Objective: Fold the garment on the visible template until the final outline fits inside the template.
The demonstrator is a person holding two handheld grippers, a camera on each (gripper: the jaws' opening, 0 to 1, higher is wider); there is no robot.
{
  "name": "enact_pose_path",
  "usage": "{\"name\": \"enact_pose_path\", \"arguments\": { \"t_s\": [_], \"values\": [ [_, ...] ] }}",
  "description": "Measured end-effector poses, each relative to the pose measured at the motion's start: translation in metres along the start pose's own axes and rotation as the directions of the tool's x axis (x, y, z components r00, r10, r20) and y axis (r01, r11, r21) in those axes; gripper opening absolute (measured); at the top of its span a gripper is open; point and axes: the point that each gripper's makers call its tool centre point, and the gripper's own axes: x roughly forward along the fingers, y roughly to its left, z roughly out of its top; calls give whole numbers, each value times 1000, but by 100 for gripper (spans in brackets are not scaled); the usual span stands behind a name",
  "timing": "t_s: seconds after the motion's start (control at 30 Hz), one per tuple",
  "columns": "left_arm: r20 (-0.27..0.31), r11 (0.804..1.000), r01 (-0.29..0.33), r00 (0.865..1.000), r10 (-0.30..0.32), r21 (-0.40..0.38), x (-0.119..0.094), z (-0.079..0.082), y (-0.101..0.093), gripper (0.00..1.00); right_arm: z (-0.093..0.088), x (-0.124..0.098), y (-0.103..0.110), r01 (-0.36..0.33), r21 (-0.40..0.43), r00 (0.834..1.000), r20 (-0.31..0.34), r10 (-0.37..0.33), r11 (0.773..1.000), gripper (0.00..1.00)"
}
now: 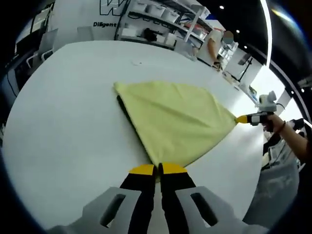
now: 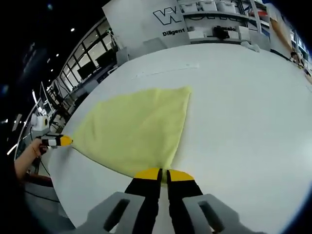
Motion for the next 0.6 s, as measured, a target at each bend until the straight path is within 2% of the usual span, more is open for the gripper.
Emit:
{"name": "enact_pose_path", "arguments": {
  "t_s": [0.13, 0.3, 0.47, 0.6],
  "values": [
    [34, 999, -20, 999, 19, 46, -5, 0, -3, 0, -2, 0, 1, 3, 1, 1000, -1, -3, 1000, 0],
    [21, 997, -37, 999, 36, 65, -9, -8, -3, 0, -6, 0, 2, 0, 7, 1000, -15, 0, 1000, 0],
    [0, 998, -39, 999, 39, 43, -17, -18, -2, 0, -14, -4, 10, -19, 4, 999, -36, 19, 1000, 0],
    [-9, 997, -49, 999, 50, 54, -22, -22, 1, 0, -20, -7, 17, -32, 0, 999, -40, 32, 1000, 0]
  ]
}}
